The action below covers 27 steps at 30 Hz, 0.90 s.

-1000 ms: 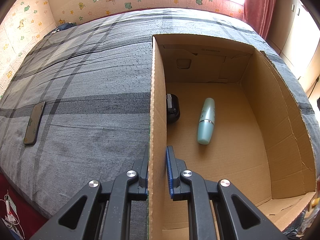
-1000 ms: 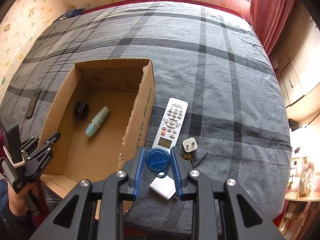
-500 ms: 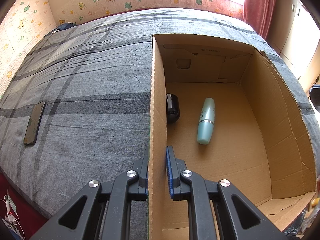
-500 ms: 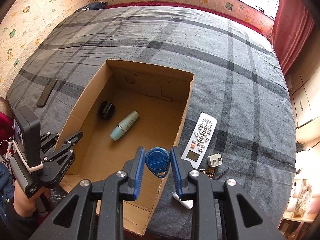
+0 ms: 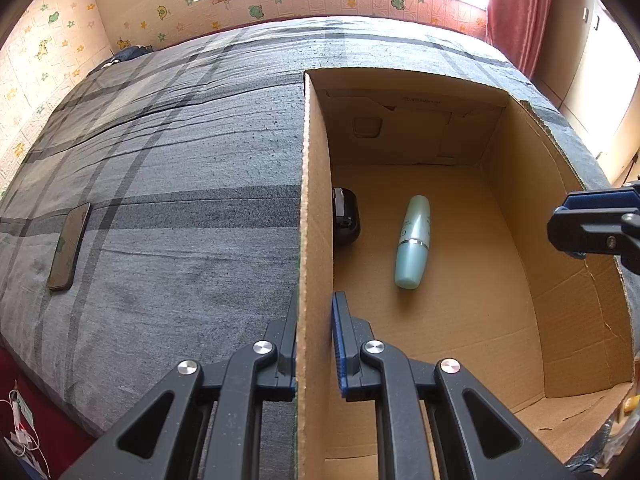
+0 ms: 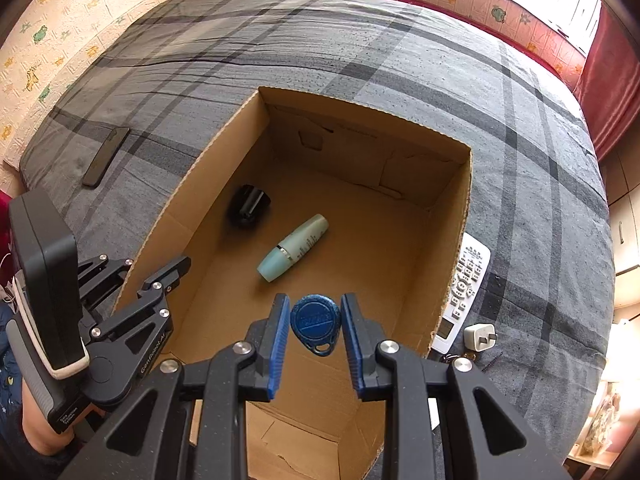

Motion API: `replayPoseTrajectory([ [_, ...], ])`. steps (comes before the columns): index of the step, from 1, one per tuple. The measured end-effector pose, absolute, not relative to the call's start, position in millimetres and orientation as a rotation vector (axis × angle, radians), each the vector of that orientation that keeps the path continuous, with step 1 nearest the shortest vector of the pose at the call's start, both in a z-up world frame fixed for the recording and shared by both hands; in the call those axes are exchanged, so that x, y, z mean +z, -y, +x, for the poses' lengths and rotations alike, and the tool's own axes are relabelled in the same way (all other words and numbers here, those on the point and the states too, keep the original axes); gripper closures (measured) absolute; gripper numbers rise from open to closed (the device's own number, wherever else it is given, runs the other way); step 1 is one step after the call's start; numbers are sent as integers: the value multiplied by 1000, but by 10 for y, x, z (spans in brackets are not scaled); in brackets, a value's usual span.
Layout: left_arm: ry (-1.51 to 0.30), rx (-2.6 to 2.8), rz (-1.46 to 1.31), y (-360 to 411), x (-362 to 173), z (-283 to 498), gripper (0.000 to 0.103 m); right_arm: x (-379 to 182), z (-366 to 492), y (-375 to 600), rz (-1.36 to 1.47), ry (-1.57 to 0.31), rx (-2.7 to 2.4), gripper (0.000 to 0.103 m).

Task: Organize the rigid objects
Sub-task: 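Carry the blue key fob with the right gripper over the box, then open the right gripper to drop the key fob into the box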

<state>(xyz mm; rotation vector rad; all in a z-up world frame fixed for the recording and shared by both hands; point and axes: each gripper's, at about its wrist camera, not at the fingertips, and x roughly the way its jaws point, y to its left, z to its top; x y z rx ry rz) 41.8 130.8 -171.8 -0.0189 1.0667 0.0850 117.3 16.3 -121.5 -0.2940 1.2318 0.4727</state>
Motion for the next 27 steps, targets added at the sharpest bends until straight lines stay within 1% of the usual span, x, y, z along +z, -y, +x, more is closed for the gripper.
replayPoseTrajectory([
  [15, -1066, 83, -22, -1314, -1723, 417, 89, -1878, 1180, -360, -354, -1353, 449, 75],
  [21, -1065, 83, -22, -1315, -1724, 418, 89, -1953, 1180, -378, -352, -1366, 450, 75],
  [25, -1066, 83, -23, -1315, -1725, 417, 89, -1906, 1208, -356, -332, -1354, 453, 74],
  [27, -1065, 83, -21, -1314, -1727, 415, 89, -1878, 1212, -385, -328, -1347, 453, 69],
])
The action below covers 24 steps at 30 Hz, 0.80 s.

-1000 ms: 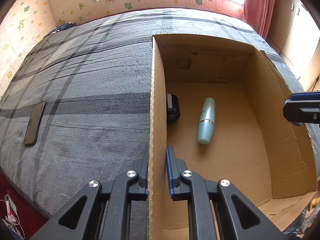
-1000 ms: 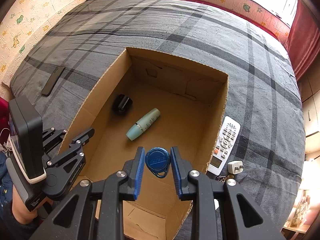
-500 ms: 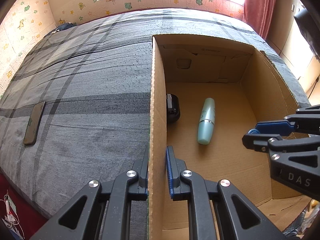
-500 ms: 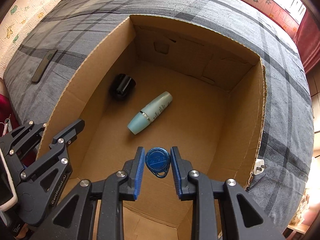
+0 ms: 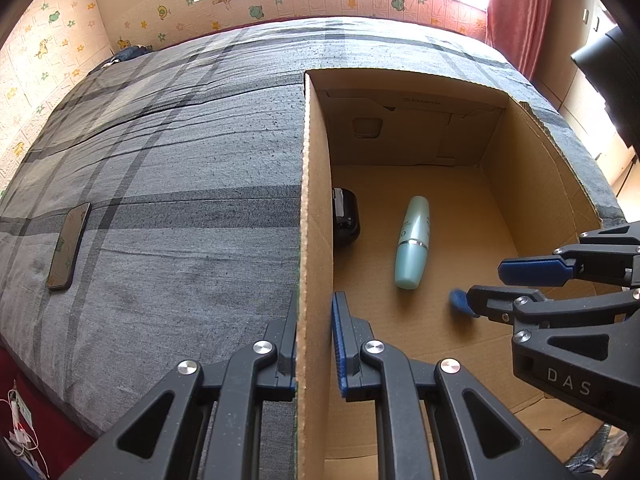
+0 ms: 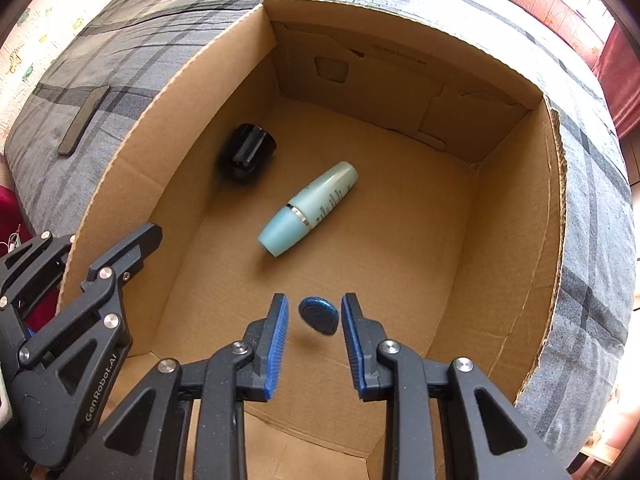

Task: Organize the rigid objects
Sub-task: 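Open the right gripper to drop the key fob into the box, then withdraw the right gripper from the box toward the white charger plug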

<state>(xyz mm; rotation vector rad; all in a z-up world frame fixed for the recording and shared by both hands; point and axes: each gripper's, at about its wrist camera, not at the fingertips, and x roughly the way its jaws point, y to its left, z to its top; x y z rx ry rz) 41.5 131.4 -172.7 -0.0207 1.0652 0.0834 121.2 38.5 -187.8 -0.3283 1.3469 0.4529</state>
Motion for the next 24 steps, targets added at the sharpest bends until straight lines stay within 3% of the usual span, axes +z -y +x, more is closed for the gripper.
replayPoseTrajectory([
  [2, -1065, 83, -22, -1314, -1727, 414, 89, -1873, 1215, -385, -327, -1340, 455, 56],
  [4, -1065, 83, -21, -1314, -1730, 416, 89, -1868, 1204, -397, -334, -1341, 452, 53],
  [12, -1065, 83, -21, -1311, -1733, 416, 89, -1736, 1190, -394, -307, -1316, 455, 51],
  [19, -1064, 83, -21, -1312, -1731, 412, 89, -1616, 1179, -405, -309, -1285, 453, 38],
  [24, -1065, 83, -21, -1313, -1731, 409, 89, -1529, 1133, -381, -313, -1263, 450, 38],
])
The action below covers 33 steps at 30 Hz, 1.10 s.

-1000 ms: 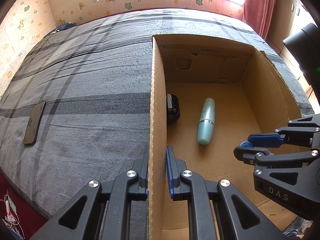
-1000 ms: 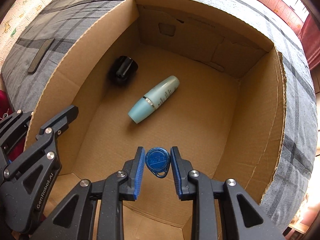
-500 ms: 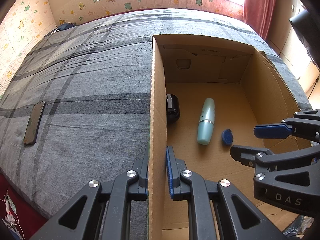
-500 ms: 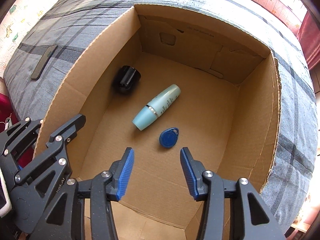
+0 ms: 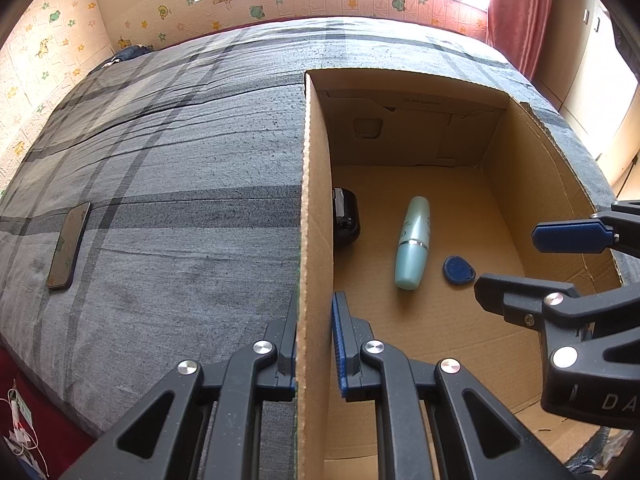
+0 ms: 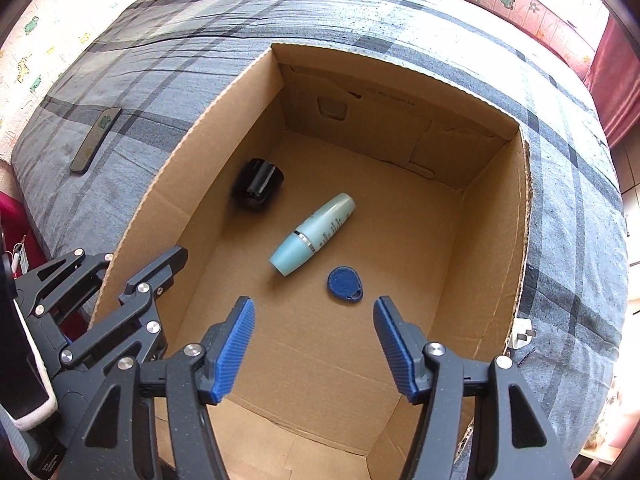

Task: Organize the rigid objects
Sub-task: 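Withdraw the right gripper from the box toward the white charger plug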

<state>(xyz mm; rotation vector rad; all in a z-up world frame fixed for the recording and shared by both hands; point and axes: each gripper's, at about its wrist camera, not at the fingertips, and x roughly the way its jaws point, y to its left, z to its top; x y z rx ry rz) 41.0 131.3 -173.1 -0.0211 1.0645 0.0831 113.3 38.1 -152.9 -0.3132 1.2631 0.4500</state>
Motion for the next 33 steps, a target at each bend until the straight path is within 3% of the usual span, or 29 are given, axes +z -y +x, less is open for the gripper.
replayPoseTrajectory([
  [13, -1065, 83, -21, -1318, -1729, 408, 89, -1137, 1096, -139, -279, -1211, 418, 37],
  [15, -1065, 84, -21, -1320, -1728, 409, 89, -1105, 1098, -104, -271, -1206, 411, 33],
  [17, -1065, 83, -21, -1320, -1728, 409, 89, -1069, 1101, -65, -263, -1198, 408, 20],
  [24, -1067, 83, -20, -1322, -1724, 411, 89, -945, 1095, 148, -236, -1173, 397, 2],
  [33, -1067, 83, -17, -1326, -1722, 410, 89, -931, 1165, 619, -226, -1178, 297, 0],
])
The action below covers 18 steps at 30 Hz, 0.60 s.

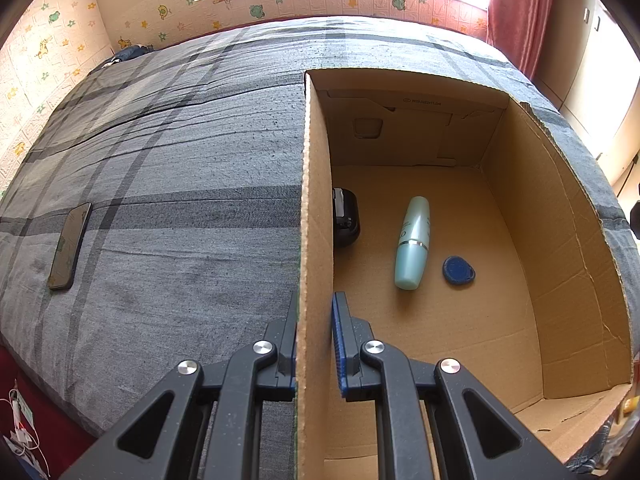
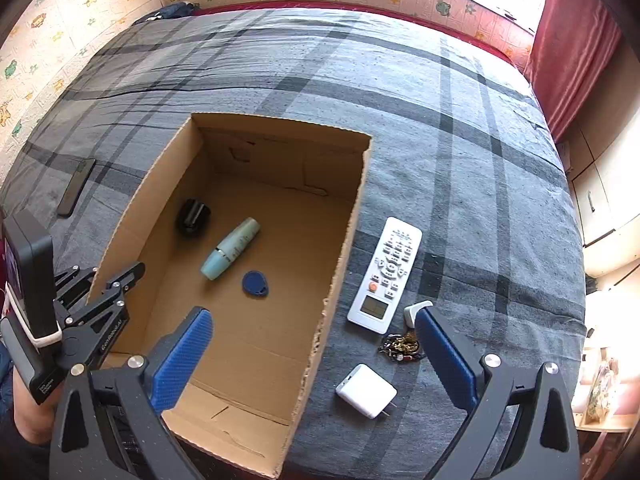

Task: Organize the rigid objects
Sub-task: 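Withdraw the right gripper from the box toward the white charger plug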

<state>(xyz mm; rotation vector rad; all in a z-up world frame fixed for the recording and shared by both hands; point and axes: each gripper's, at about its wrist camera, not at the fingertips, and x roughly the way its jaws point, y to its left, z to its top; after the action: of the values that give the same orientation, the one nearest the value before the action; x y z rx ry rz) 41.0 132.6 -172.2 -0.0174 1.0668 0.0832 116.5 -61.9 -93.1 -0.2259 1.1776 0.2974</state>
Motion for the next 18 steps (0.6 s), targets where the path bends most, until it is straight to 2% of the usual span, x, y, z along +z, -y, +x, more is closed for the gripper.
replayPoseTrajectory([
  [18, -1069, 86, -13, -1321, -1722, 417, 89, -1304, 1392, 1466, -133, -1225, 171, 0],
])
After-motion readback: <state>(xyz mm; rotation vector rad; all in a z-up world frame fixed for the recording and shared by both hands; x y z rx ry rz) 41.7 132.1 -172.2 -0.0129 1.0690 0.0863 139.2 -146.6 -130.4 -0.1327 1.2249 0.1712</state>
